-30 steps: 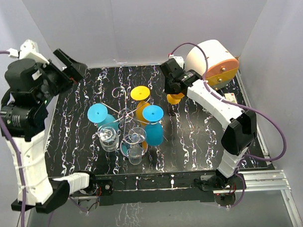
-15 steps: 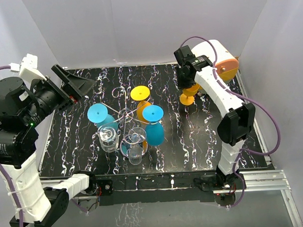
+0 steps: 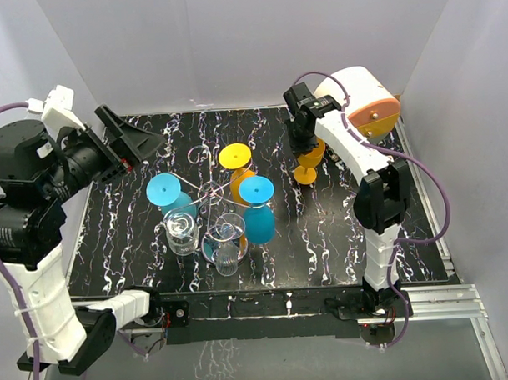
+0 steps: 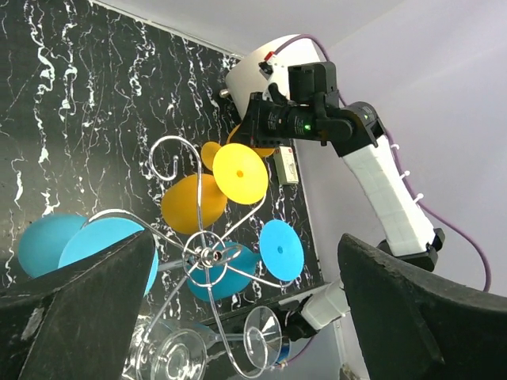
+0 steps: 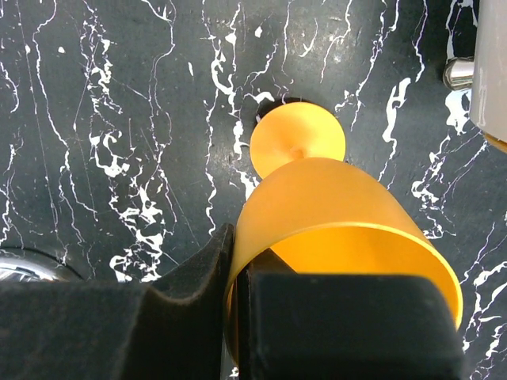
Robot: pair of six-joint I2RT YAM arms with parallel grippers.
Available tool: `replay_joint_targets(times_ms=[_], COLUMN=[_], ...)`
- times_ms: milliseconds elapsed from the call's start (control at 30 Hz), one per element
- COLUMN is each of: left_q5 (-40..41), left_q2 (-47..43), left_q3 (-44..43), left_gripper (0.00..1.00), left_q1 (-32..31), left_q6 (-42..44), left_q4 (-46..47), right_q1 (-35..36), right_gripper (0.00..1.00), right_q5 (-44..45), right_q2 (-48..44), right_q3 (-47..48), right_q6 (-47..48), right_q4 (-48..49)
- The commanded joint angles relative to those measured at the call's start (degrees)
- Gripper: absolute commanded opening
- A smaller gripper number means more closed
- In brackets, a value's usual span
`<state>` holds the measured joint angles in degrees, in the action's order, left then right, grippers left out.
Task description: Take the wine glass off the wine glass rack
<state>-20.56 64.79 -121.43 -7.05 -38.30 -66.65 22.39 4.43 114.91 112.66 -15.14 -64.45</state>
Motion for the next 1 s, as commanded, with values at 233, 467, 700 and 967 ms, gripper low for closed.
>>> replay_joint_targets(times_ms=[233,467,700,967], left_q5=[8.2,14.5,20.7,19.9], left_q2=[1.1,-4.7,-9.7,-21.4], left_q3=[-0.8,7.3,10.4,25.4], left_gripper=[0.99,0.98,0.98,0.78], left_q1=[-0.2,-0.1,-0.2,-0.2], left_q6=[5.6,3.7,0.2,-13.5], left_q4=[-7.4,-9.2,-11.9,-4.9], right_q1=[-0.3,-0.3,-0.3,-0.2], right_gripper=[0.04,0.14,0.44,0.67], right_q5=[2.6,0.2,-1.3,-11.2], right_q2=[0.0,-0.3,-1.6,-17.0], right_q3=[-2.1,0.5,9.7,3.4], right_q6=[2.0,2.0,1.6,-1.0], right_q4=[5.0,5.2,1.1,10.2])
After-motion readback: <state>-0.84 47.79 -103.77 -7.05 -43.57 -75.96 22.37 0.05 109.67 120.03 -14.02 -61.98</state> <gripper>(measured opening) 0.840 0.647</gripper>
